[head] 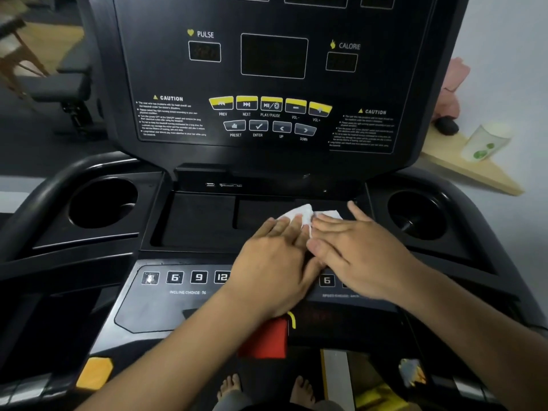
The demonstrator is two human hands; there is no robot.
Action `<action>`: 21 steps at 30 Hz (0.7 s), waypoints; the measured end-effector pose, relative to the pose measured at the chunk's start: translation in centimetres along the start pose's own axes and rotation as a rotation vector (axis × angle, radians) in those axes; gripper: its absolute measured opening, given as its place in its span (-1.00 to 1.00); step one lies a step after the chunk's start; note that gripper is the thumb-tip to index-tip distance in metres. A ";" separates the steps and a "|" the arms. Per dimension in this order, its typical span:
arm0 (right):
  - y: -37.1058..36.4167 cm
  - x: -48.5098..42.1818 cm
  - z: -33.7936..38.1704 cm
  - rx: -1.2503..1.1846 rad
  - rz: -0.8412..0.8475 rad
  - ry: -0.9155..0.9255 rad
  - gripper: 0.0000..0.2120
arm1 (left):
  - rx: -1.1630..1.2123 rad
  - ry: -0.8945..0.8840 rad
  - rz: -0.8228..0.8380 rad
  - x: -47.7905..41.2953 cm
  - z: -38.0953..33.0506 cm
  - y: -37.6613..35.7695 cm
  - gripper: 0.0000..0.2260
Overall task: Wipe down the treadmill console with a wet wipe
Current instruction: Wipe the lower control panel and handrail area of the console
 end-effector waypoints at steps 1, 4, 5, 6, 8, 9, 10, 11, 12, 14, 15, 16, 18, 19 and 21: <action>0.0 0.5 0.0 0.015 0.002 0.017 -0.04 | -0.004 -0.016 -0.021 0.7 0.2 0.4 -0.40; 0.2 2.6 -0.7 -0.001 0.007 -0.009 -0.12 | -0.017 -0.005 -0.072 2.5 1.0 1.8 -0.46; 0.4 2.8 -0.9 -0.017 0.013 -0.027 -0.12 | -0.020 0.009 -0.068 2.5 1.1 2.0 -0.46; 0.4 2.7 -1.0 -0.033 0.016 -0.037 -0.12 | -0.029 0.013 -0.059 2.3 1.0 2.0 -0.44; 0.3 1.9 -0.7 -0.055 0.008 -0.038 -0.11 | -0.070 -0.002 -0.063 1.8 0.6 1.7 -0.40; 0.3 1.4 -0.1 -0.060 0.008 -0.031 -0.10 | -0.077 -0.004 -0.055 1.8 0.6 1.7 -0.40; 0.1 1.0 0.6 -0.068 0.013 -0.020 -0.10 | -0.079 0.005 -0.044 2.2 1.0 1.9 -0.40; 0.0 0.4 1.7 -0.081 0.019 -0.004 -0.09 | -0.081 0.026 -0.031 2.7 1.8 2.4 -0.41; -0.2 -0.2 3.0 -0.097 0.029 0.020 -0.07 | -0.077 0.056 -0.019 3.6 3.0 3.0 -0.43; -0.6 -2.1 6.2 -0.123 0.073 0.076 -0.05 | -0.083 0.122 -0.019 5.6 6.5 4.1 -0.48; -0.9 -3.3 8.1 -0.132 0.090 0.109 -0.08 | -0.096 0.159 -0.014 6.6 8.4 4.5 -0.50; -1.3 -4.7 10.0 -0.138 0.097 0.147 -0.16 | -0.113 0.197 -0.011 7.5 10.2 4.9 -0.51; -2.1 -6.9 13.4 -0.136 0.102 0.210 -0.32 | -0.165 0.229 -0.015 8.9 12.8 5.1 -0.54; -2.4 -7.7 14.5 -0.128 0.101 0.228 -0.36 | -0.185 0.216 -0.007 9.4 13.4 4.9 -0.54; -2.6 -8.1 15.3 -0.114 0.087 0.237 -0.38 | -0.184 0.193 -0.009 9.8 13.4 4.4 -0.54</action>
Point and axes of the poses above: each hand's wrist, its own x-axis away from the middle knuckle, its own y-axis out of the back of the hand, z = x × y, the point moved 4 cm from there along -x, towards the middle knuckle, and after that the axes turned 6 degrees about -z, right-handed, at the moved point
